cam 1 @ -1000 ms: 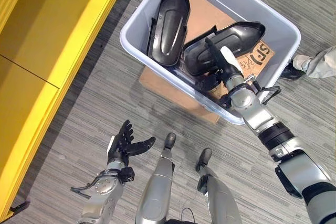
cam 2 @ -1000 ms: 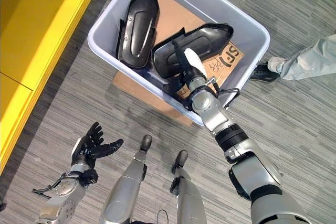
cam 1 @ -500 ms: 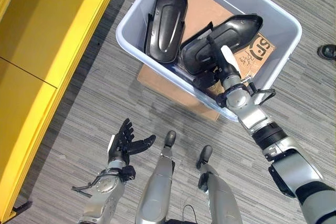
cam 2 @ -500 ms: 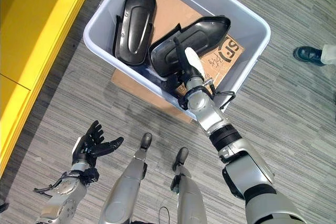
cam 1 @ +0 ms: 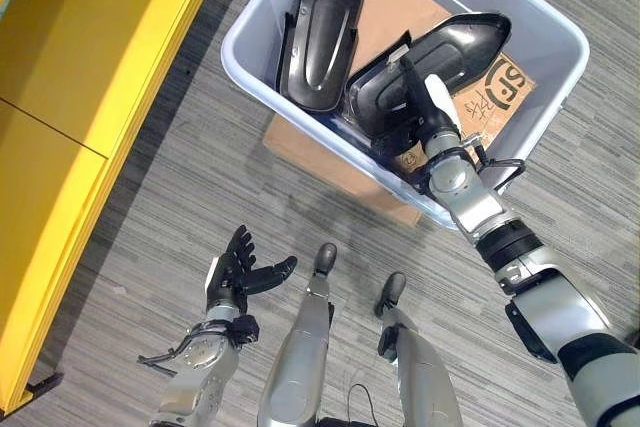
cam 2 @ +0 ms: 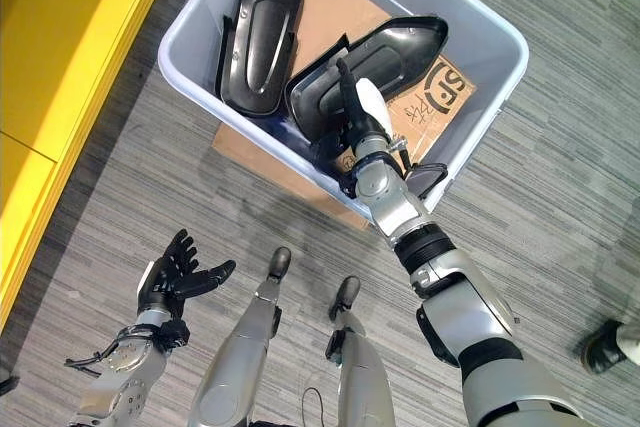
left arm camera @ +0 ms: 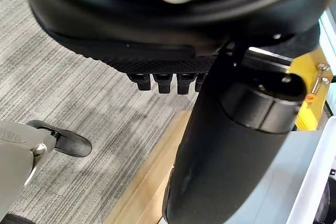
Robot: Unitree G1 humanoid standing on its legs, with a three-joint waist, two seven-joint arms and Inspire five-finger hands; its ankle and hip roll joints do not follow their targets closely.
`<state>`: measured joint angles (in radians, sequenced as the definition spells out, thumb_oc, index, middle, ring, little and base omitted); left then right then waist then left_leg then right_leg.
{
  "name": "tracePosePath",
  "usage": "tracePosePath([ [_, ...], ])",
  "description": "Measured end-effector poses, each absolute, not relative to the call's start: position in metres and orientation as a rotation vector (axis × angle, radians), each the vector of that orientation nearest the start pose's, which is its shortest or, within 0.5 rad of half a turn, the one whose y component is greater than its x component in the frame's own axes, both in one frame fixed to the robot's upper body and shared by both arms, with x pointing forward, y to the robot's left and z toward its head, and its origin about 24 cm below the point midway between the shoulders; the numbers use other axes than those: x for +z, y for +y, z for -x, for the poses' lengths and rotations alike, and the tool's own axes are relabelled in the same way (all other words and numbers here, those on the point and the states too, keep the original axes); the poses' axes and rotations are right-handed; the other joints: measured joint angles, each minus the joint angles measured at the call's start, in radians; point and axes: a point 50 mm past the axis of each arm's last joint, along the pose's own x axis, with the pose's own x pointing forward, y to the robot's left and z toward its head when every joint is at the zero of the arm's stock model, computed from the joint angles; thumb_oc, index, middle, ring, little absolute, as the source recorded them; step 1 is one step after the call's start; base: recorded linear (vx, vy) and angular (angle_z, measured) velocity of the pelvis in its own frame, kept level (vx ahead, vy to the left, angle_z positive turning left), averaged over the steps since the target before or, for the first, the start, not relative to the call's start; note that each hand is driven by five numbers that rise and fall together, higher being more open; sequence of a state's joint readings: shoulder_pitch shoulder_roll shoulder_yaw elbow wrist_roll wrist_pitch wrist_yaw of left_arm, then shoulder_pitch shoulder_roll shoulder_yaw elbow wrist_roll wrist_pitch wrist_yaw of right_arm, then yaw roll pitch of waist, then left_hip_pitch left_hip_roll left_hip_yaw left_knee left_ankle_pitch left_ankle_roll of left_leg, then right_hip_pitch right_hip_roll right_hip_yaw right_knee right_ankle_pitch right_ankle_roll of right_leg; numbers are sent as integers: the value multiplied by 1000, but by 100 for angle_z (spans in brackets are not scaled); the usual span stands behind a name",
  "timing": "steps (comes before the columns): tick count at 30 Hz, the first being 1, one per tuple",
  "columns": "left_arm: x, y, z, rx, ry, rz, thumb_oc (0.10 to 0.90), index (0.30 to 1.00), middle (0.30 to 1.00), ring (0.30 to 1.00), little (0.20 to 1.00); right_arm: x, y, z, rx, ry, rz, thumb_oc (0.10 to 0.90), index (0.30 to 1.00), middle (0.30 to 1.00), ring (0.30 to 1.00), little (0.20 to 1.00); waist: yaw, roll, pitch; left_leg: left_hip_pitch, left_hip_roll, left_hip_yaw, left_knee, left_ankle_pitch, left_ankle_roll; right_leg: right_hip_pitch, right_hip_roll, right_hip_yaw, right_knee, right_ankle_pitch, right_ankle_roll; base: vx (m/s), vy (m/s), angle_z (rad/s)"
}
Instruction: Move parts from the plastic box to the shelf.
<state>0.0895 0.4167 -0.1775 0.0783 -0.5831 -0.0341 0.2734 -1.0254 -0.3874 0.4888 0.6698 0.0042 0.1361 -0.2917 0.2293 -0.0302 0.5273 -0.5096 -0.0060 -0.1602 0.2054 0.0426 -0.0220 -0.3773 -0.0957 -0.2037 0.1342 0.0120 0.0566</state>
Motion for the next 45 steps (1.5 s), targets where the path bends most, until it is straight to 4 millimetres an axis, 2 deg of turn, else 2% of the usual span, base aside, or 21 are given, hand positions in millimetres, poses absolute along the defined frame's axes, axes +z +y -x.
tracePosePath([
  [6, 9, 206, -228, 158, 212, 143, 900, 1000, 1000, 1000, 1000, 202, -132, -412, -80, -223, 726, 900, 1000, 1000, 1000, 1000, 17, 0, 0, -26, -1, -14, 2, 5, -4, -20, 2, -10, 2, 0, 0, 3, 1, 5],
  [13, 11, 205, -229, 154, 204, 144, 900, 1000, 1000, 1000, 1000, 193, -145, -419, -127, -125, 702, 900, 1000, 1000, 1000, 1000, 22, 1, 1, -52, -8, -29, 9, 8, -4, -37, -2, -24, 4, 0, 0, 6, 7, 5],
  [18, 11, 205, -229, 154, 201, 145, 900, 1000, 1000, 1000, 1000, 216, -151, -425, -179, -128, 685, 900, 1000, 1000, 1000, 1000, 24, 2, 1, -83, -10, -37, 15, 14, -6, -65, -3, -29, 10, 0, 0, 7, 5, 3],
  [28, 17, 198, -234, 125, 167, 148, 900, 1000, 1000, 1000, 1000, 235, -179, -429, -286, -101, 700, 900, 1000, 1000, 1000, 1000, 51, 4, 1, -115, -17, -56, 17, 20, -6, -88, -7, -51, 12, 0, 1, 4, 8, 5],
  [34, 18, 193, -236, 106, 164, 148, 900, 1000, 1000, 1000, 1000, 245, -182, -429, -314, -127, 720, 900, 1000, 1000, 1000, 1000, 52, 4, 1, -135, -20, -64, 16, 27, -7, -106, -8, -56, 15, 0, 1, 1, 6, 2],
  [36, 18, 193, -237, 107, 162, 149, 900, 1000, 1000, 1000, 1000, 248, -177, -430, -309, -134, 803, 900, 1000, 1000, 1000, 1000, 52, 4, 1, -138, -20, -67, 16, 28, -8, -108, -8, -58, 15, 0, 1, 6, 40, 2],
  [45, 26, 192, -244, 119, 124, 152, 900, 1000, 1000, 1000, 1000, 262, -169, -430, -313, -191, 947, 900, 1000, 1000, 1000, 1000, 51, 5, 1, -155, -23, -68, 16, 30, -8, -125, -11, -59, 15, 0, 1, 0, 0, 0],
])
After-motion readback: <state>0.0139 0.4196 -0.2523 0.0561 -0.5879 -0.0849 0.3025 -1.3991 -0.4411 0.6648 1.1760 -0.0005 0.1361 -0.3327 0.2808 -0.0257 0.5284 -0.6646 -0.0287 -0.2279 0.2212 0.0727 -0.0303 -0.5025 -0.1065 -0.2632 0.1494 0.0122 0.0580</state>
